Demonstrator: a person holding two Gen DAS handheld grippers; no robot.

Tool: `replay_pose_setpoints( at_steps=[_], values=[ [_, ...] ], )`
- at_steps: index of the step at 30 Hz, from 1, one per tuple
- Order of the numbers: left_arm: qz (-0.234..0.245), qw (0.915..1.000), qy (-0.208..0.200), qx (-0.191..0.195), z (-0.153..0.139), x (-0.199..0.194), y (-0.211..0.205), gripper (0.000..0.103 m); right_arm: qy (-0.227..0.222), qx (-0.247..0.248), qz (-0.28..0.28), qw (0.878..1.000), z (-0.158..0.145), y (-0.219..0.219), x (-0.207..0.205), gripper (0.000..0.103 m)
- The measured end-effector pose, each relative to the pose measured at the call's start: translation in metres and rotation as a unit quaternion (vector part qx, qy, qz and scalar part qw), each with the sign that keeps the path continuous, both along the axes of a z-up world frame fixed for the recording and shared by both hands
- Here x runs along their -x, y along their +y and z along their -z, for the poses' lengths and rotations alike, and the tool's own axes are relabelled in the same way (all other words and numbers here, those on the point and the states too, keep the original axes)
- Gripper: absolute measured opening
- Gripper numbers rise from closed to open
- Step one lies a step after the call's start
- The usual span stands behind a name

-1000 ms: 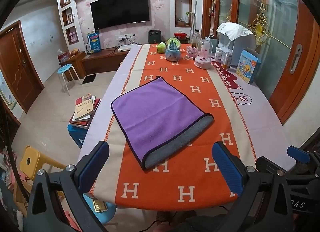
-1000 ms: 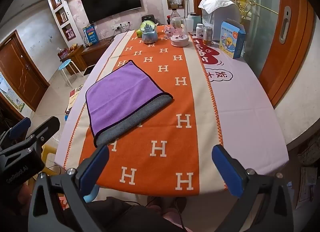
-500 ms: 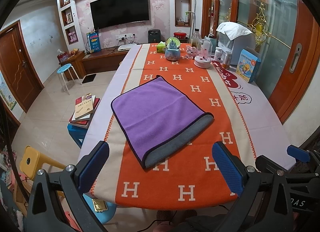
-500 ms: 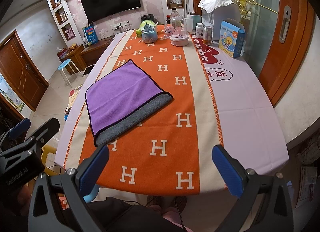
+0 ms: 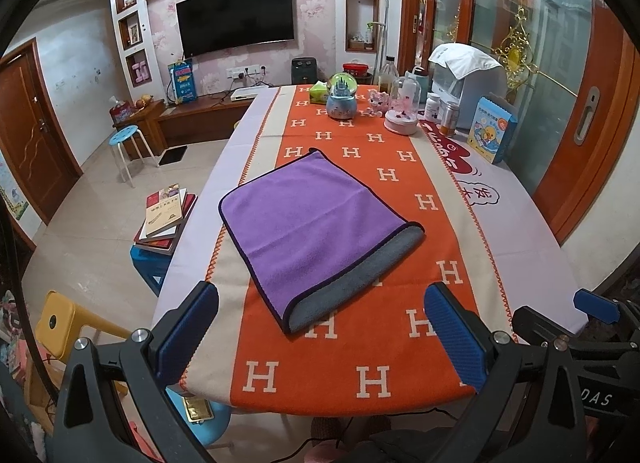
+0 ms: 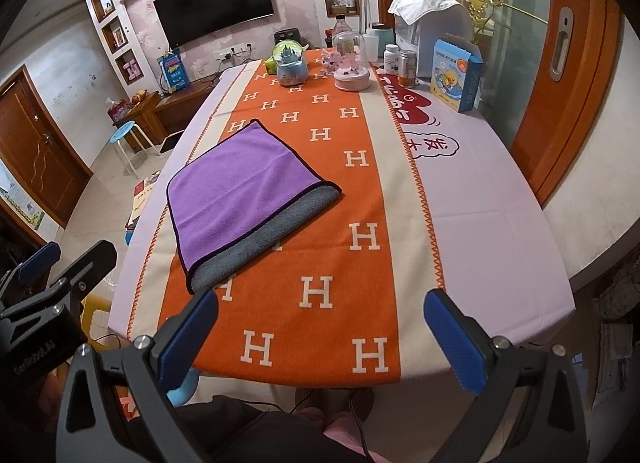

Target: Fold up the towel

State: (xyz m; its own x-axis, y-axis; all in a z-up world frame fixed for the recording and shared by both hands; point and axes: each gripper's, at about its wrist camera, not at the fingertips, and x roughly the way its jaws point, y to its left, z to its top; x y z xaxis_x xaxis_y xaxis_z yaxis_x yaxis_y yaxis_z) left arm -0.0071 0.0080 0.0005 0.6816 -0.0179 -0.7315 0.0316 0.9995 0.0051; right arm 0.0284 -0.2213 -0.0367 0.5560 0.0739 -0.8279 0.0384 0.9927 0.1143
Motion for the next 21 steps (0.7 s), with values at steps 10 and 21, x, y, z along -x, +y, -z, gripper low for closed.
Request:
replay_pose_setpoints(
  at_steps=[10, 21],
  values=[
    [0.014, 0.9998, 0.014, 0.007, 0.005, -0.006, 0.003, 0.102, 0.012, 0.004, 0.016, 1.000, 0.000, 0.007, 0.001, 0.103],
    [0.031, 0.9987, 0.038, 0.016, 0.016, -0.016, 0.017, 0.102, 0.027, 0.002, 0.040, 0.999, 0.003, 0.016, -0.002, 0.102]
  ],
)
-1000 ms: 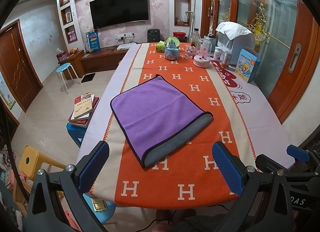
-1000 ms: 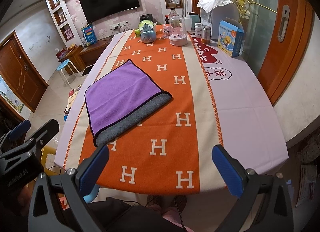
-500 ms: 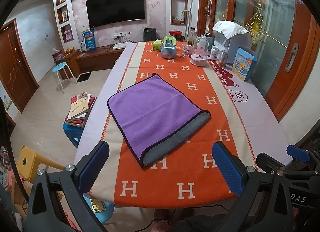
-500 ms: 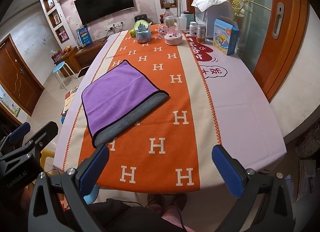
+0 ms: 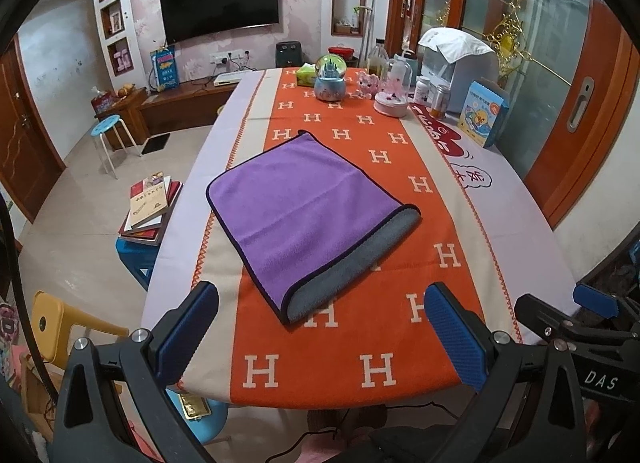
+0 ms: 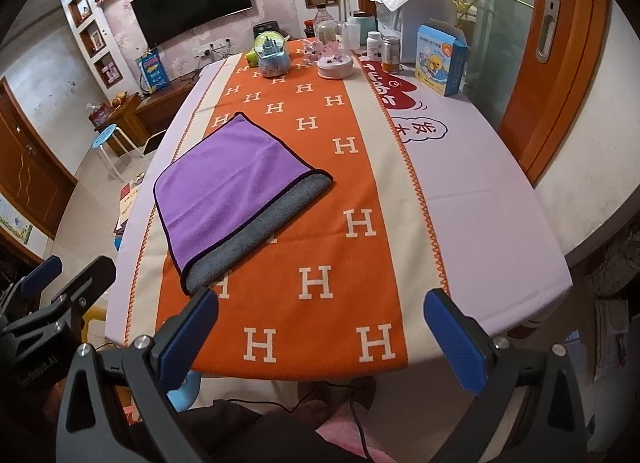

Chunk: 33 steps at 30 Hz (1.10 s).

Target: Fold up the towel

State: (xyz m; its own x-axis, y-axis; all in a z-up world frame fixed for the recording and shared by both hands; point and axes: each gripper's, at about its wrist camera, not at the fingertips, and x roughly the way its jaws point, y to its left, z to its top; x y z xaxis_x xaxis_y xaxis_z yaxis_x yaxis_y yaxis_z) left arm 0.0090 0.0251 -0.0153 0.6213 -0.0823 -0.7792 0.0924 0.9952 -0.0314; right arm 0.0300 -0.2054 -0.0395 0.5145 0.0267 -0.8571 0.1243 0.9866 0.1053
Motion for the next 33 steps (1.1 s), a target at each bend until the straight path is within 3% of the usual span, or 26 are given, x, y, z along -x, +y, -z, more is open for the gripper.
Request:
replay_pose_setpoints(
  at_steps=[8, 15, 33],
  values=[
    [0.004, 0.9995, 0.030, 0.009, 0.015, -0.012, 0.019, 0.102, -0.001, 0.000, 0.002, 1.000, 0.004, 0.015, -0.005, 0.101],
    [-0.015, 0.9984, 0.051, 0.020, 0.030, -0.024, 0.036, 0.102, -0.009, 0.015, -0.029, 0.999, 0.008, 0.025, -0.020, 0.098],
    [-0.088, 0.9898, 0.097, 0.055, 0.065, -0.070, 0.043, 0.102, -0.015, 0.017, -0.157, 0.987, 0.034, 0.006, -0.130, 0.093]
  ],
)
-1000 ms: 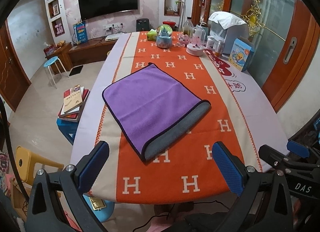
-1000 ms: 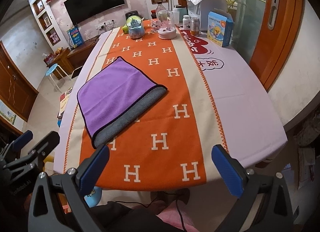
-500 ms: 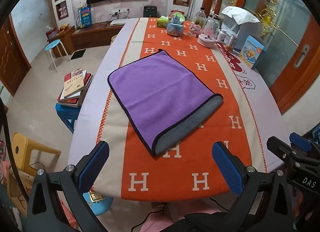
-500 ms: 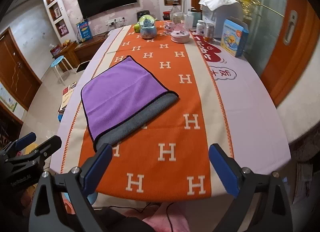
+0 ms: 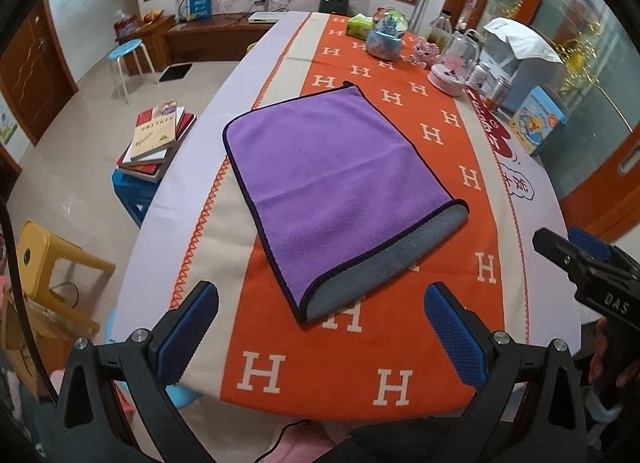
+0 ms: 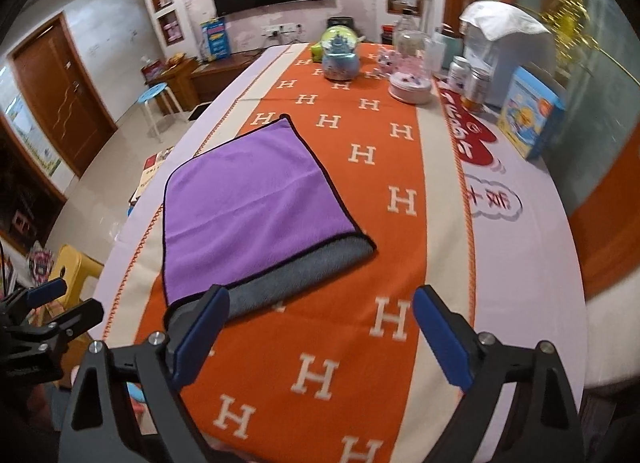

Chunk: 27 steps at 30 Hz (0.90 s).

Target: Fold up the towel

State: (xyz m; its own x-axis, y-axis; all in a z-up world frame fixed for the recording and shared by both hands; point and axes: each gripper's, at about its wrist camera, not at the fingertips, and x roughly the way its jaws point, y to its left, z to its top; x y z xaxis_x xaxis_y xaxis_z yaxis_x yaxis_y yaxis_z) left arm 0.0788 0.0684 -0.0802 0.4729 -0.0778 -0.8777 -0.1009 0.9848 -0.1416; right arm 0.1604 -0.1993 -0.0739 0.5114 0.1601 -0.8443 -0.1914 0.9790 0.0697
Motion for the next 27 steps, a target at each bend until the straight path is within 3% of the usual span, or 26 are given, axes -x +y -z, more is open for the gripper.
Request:
replay_pose_setpoints(
  at_steps=[12, 17, 27],
  values=[
    [-0.043, 0.9988, 0.002, 0.022, 0.040, -0.025, -0.005, 0.102, -0.013, 0.010, -0.126, 0.992, 0.038, -0.005, -0.053, 0.090],
    [-0.048, 0.9988, 0.005, 0.010, 0.057, -0.035, -0.008, 0.102, -0.024, 0.024, -0.178, 0.984, 0.061, -0.007, -0.066, 0.090],
    [-0.064, 0.9975, 0.030, 0.002, 0.091, -0.046, -0.008, 0.102, -0.030, 0.016, -0.227, 0.973, 0.099, -0.016, -0.092, 0.089]
  ],
)
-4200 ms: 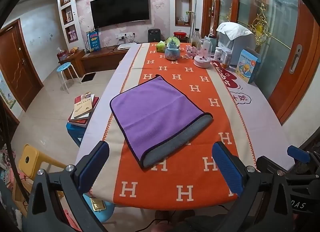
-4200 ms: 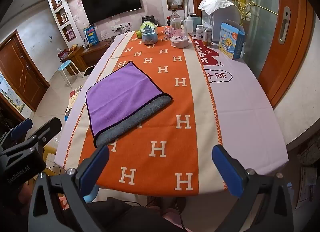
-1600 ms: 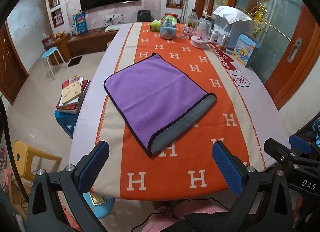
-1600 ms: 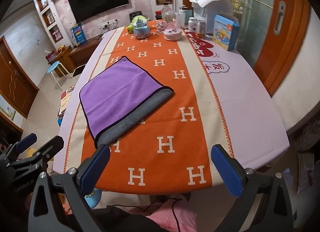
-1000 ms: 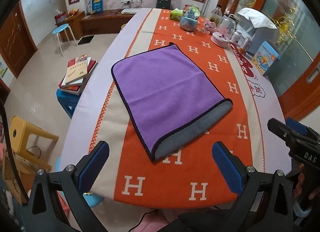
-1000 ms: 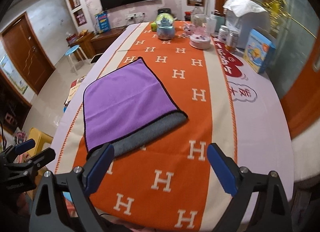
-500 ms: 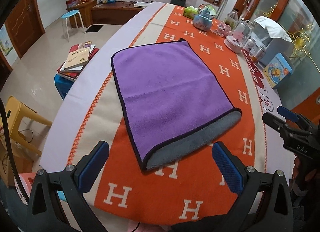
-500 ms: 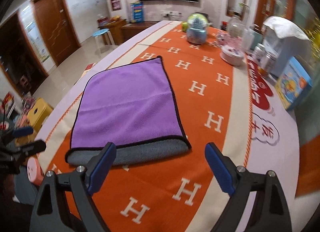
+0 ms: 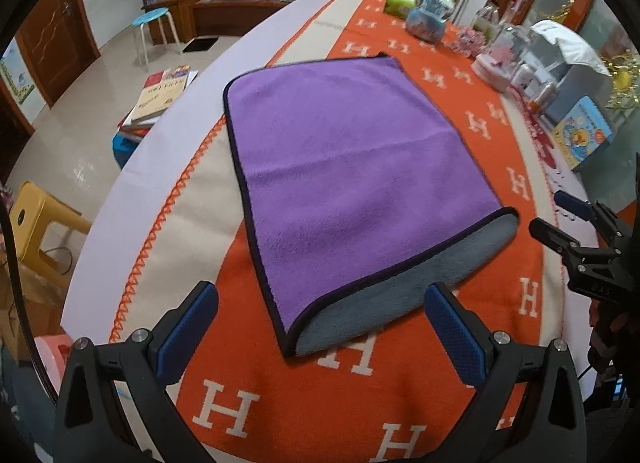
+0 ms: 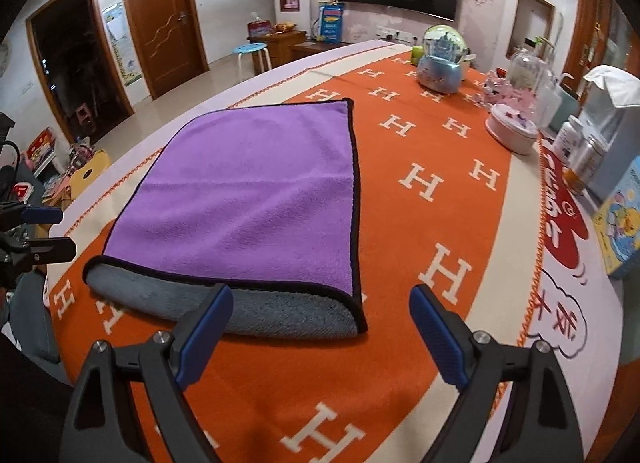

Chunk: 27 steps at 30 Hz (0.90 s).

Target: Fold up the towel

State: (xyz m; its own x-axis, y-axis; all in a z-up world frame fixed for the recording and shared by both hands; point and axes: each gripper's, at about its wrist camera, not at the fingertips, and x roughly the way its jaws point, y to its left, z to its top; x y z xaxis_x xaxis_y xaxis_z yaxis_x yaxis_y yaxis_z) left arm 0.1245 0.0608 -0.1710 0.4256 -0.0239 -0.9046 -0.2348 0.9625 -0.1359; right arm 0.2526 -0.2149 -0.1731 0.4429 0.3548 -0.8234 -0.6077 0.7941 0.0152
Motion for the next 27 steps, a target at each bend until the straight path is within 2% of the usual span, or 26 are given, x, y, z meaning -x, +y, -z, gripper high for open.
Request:
replay_pose_setpoints(
  at_steps=[7, 16, 22, 27],
  values=[
    [-0.026, 0.9992, 0.025, 0.018, 0.024, -0.006, 0.007, 0.102, 0.022, 0.003, -0.022, 1.000, 0.026, 0.003, -0.013, 0.079],
    [-0.028, 0.9978, 0.044, 0.041, 0.047, -0.016, 0.005, 0.094, 0.041, 0.004, -0.034, 0.999, 0.042, 0.003, -0.020, 0.070],
    [-0.024, 0.9957, 0.057, 0.069, 0.056, -0.021, 0.000, 0.081, 0.044, 0.003, -0.039, 0.998, 0.044, 0.003, -0.018, 0.055],
    [-0.019, 0.9947, 0.068, 0.075, 0.060, -0.022, -0.006, 0.062, 0.043, 0.004, -0.040, 0.998, 0.044, 0.001, -0.016, 0.050]
  ],
)
